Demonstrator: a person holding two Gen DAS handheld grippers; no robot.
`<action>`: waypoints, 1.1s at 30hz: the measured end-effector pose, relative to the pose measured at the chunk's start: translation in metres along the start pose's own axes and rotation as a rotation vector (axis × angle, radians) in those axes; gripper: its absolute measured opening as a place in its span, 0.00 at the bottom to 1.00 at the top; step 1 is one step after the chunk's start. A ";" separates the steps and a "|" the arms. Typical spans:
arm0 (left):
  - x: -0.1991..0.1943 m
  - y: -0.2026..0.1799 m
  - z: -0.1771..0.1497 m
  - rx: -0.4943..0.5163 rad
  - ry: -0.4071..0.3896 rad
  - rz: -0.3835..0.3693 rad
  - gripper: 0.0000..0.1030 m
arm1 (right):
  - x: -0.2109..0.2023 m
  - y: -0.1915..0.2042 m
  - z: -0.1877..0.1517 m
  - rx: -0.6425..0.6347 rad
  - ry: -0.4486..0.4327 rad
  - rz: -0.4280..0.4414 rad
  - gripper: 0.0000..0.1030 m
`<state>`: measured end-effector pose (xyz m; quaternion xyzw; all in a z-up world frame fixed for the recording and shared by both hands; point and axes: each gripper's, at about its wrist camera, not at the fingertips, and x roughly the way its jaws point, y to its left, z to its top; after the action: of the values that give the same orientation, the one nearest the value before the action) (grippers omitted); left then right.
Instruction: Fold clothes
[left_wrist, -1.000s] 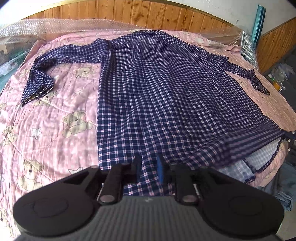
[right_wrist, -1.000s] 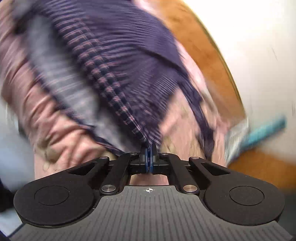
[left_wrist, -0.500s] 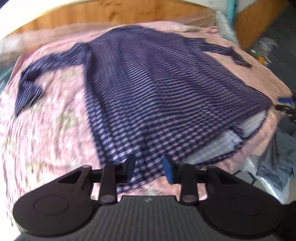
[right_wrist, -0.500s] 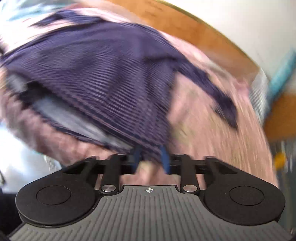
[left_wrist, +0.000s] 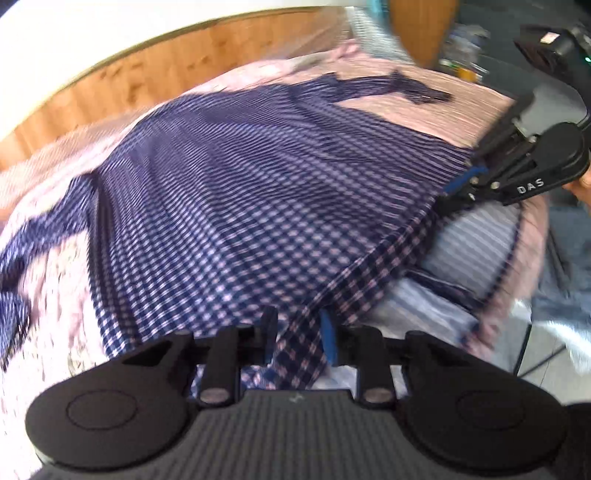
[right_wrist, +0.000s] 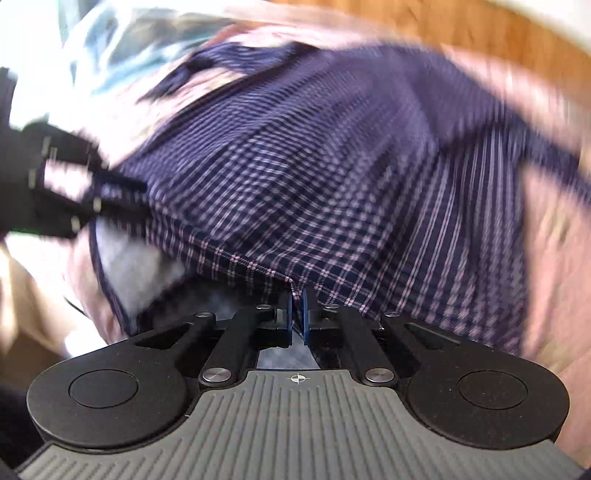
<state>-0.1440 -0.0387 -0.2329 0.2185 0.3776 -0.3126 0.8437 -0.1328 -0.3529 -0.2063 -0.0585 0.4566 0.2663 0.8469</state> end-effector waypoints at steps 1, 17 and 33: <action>0.002 0.004 0.001 -0.017 0.005 -0.005 0.25 | 0.004 -0.009 0.001 0.065 0.009 0.029 0.03; 0.004 -0.068 0.007 0.347 -0.074 0.021 0.28 | 0.027 -0.076 -0.024 0.580 0.073 0.244 0.00; -0.054 -0.027 0.000 0.063 0.002 -0.297 0.00 | -0.071 0.037 -0.039 -0.198 -0.135 -0.040 0.43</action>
<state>-0.1905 -0.0378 -0.1951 0.1869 0.3967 -0.4454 0.7806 -0.2116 -0.3627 -0.1665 -0.1330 0.3686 0.2965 0.8709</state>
